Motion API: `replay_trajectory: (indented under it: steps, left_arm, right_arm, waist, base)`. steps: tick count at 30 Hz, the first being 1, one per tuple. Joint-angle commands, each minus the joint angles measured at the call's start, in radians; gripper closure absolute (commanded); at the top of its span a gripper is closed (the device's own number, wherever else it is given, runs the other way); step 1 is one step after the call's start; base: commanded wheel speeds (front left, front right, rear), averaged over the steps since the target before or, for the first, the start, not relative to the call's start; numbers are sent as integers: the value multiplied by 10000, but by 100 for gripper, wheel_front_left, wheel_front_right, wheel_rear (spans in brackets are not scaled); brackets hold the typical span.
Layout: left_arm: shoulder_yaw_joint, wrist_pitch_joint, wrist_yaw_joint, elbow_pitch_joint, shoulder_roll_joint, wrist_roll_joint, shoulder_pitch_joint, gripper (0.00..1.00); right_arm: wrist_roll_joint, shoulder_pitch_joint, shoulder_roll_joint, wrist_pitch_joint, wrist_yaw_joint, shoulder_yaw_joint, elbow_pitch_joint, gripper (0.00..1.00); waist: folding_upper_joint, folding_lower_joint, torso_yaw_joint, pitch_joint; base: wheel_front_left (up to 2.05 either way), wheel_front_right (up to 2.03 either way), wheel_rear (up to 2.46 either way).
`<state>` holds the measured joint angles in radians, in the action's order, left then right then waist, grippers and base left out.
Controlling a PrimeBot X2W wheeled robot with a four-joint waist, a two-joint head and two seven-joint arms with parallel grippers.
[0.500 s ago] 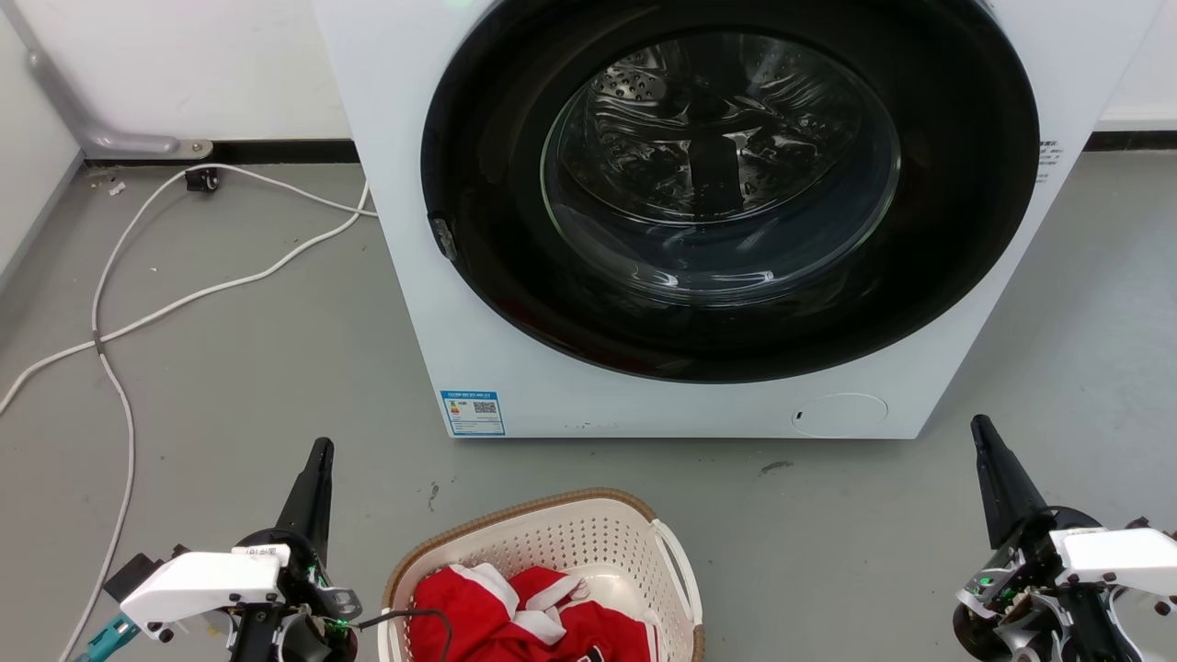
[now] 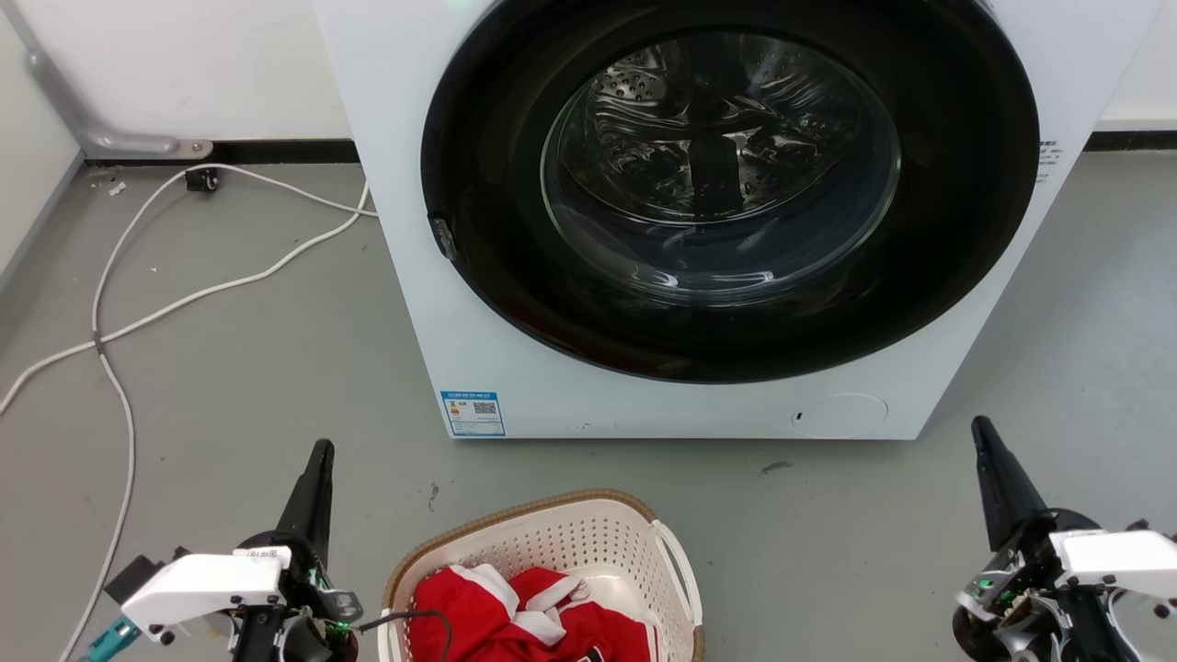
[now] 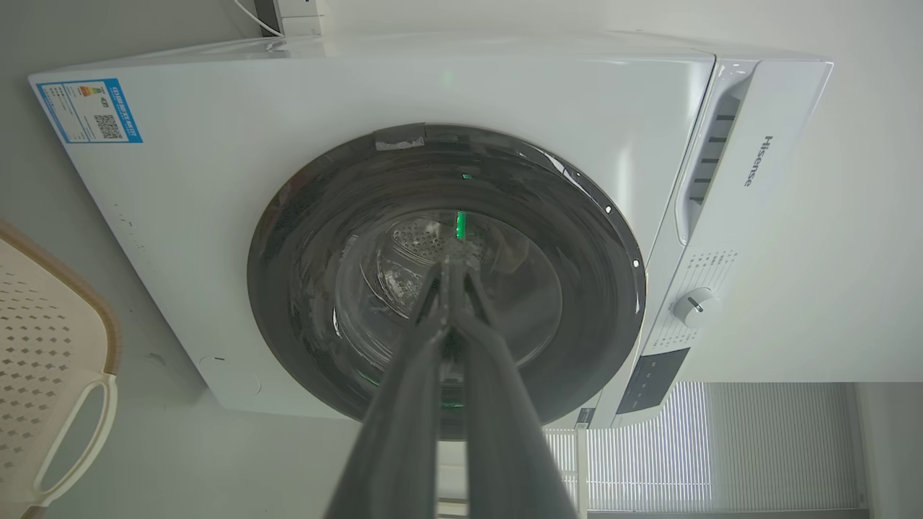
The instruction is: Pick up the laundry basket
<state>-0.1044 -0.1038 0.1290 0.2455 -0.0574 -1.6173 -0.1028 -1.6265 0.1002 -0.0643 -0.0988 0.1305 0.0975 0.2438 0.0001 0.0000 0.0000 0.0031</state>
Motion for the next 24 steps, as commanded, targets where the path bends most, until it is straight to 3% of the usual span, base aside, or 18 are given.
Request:
replay_trajectory:
  steps: [1, 12, 18, 24]
  left_arm:
    - [10, 9, -2, 27, 4, -3, 12, 0]
    - [567, 603, 1, -282, 7, 315, -106, 0]
    - [647, 839, 3, -484, -28, 1157, -144, 0]
    - [706, 1088, 5, -742, -2, 2660, -205, 0]
  right_arm:
    - [1, -16, 2, 11, 2, -2, 19, 0]
    - [405, -43, 30, 603, 0, -392, -263, 0]
    - [1237, -52, 38, 823, 1, -400, -417, 0]
    - [2824, -54, 47, 1069, 1, -364, -728, 0]
  waist:
    - [-1, 0, 0, 1]
    - [-1, 0, -2, 10]
    - [-1, 0, 4, 5]
    - [-1, 0, 16, 5]
  base:
    - [0, 0, 0]
    - [0, 0, 0]
    - [0, 0, 0]
    - [0, 0, 0]
